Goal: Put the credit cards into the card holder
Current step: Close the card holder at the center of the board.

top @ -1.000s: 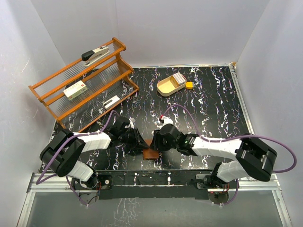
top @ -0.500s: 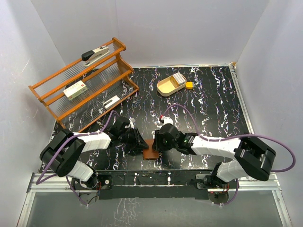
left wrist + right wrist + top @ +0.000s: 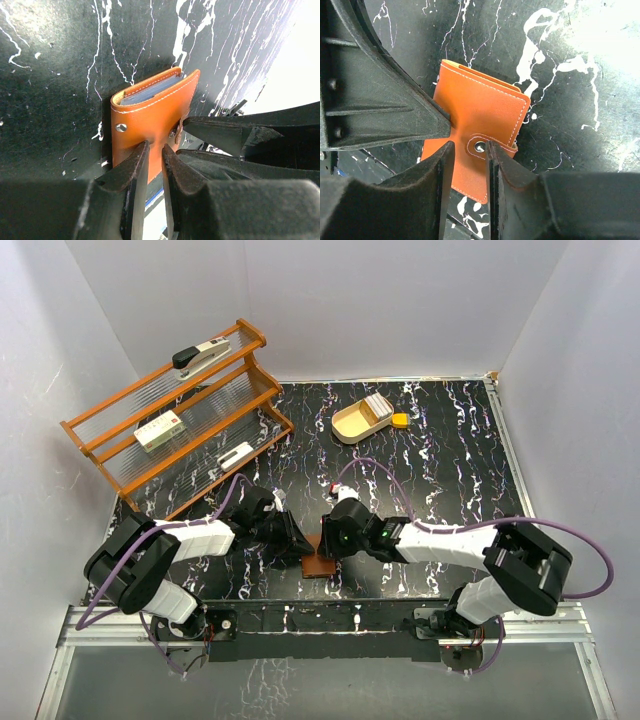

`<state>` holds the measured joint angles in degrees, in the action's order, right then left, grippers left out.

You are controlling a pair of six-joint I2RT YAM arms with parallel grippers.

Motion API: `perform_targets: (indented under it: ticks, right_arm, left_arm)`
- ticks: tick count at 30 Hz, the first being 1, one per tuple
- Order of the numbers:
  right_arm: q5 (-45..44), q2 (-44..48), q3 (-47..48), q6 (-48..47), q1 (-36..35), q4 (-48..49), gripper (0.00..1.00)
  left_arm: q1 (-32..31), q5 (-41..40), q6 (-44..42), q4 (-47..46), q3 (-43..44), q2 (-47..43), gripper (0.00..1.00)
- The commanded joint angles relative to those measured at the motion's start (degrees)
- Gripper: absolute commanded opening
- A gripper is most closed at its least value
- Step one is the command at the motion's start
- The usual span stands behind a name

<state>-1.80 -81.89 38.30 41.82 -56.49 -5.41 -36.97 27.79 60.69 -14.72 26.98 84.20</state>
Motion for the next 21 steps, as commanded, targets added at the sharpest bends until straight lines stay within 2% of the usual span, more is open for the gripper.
perform_targets:
  ticks: [1, 10, 15, 21]
  right_arm:
    - [1.0, -1.2, 3.0, -1.1, 0.1, 1.4, 0.28]
    - [4.0, -2.9, 3.2, -1.7, 0.0, 0.4, 0.23]
    - [3.9, -0.8, 1.4, -1.9, 0.0, -0.2, 0.17]
    - [4.0, -0.1, 2.2, -3.3, 0.0, -3.2, 0.15]
  left_arm:
    - [-1.1, -3.6, -1.2, 5.5, -1.9, 1.1, 0.17]
    - [-1.2, -3.8, -1.2, 5.7, -1.9, 0.8, 0.18]
    - [-1.2, -4.1, -1.2, 6.0, -1.9, 0.8, 0.18]
    - [-1.2, -4.3, -1.4, 6.4, -1.9, 1.0, 0.18]
